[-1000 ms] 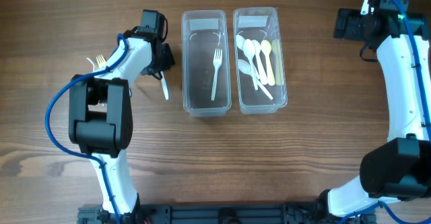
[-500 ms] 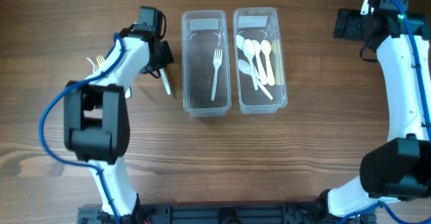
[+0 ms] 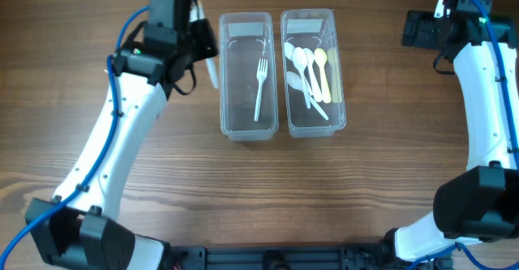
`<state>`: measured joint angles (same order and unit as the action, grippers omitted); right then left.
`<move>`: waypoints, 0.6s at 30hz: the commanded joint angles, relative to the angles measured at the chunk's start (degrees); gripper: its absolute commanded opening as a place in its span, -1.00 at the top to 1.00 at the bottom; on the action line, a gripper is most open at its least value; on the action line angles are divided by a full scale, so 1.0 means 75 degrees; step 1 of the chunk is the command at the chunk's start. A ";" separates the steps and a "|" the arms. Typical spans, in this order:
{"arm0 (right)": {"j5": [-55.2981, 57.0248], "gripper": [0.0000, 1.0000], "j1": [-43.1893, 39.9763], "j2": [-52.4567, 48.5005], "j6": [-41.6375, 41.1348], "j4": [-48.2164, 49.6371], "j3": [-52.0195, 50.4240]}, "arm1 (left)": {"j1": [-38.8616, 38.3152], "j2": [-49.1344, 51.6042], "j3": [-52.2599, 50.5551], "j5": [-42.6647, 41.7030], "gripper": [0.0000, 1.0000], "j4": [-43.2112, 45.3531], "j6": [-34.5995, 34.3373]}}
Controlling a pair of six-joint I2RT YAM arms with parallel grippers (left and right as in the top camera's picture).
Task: Pack container
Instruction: 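Place the white fork into the left container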
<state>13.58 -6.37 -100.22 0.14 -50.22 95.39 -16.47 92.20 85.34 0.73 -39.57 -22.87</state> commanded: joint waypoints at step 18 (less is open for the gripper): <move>0.0131 -1.00 0.0017 0.0035 0.0070 0.0006 0.0087 | -0.1116 0.1571 -0.0020 -0.0207 -0.98 0.0831 -0.0012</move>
<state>13.58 -6.37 -100.20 0.14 -50.22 95.39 -24.86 105.91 85.30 0.08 -34.61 -23.11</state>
